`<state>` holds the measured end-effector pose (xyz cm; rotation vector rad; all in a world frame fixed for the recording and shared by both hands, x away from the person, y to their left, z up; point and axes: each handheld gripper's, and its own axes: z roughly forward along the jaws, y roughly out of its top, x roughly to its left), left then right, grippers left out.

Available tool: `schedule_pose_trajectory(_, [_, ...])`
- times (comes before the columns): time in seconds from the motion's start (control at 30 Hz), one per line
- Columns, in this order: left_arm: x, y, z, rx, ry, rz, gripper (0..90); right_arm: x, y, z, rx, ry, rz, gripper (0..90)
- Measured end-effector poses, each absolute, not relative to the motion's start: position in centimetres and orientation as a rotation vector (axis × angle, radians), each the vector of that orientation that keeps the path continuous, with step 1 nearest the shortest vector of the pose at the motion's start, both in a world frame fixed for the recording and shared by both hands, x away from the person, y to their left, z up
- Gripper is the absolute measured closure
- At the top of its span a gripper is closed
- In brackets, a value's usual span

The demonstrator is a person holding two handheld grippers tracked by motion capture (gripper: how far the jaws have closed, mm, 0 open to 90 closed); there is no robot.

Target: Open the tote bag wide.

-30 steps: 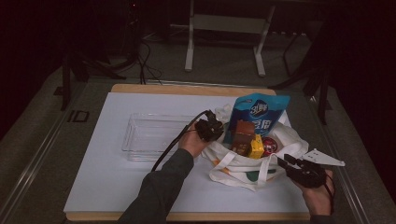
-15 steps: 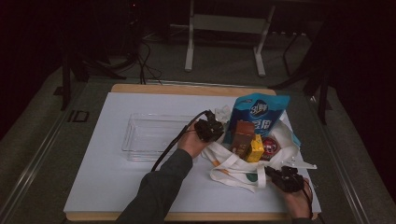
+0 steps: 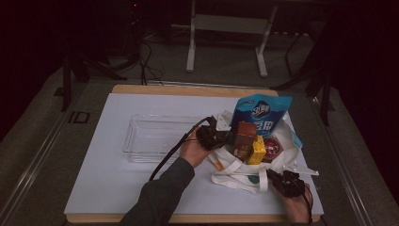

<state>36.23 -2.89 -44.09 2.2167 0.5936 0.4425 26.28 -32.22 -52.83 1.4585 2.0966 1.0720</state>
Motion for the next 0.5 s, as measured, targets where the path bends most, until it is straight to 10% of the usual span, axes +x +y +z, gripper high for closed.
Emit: schedule_pose_trajectory(0.5, [35.2, -4.7, -45.4, 2.302, 0.527, 0.352, 83.7, 26.2, -32.3, -53.0, 1.457, 2.085, 1.086, 87.2])
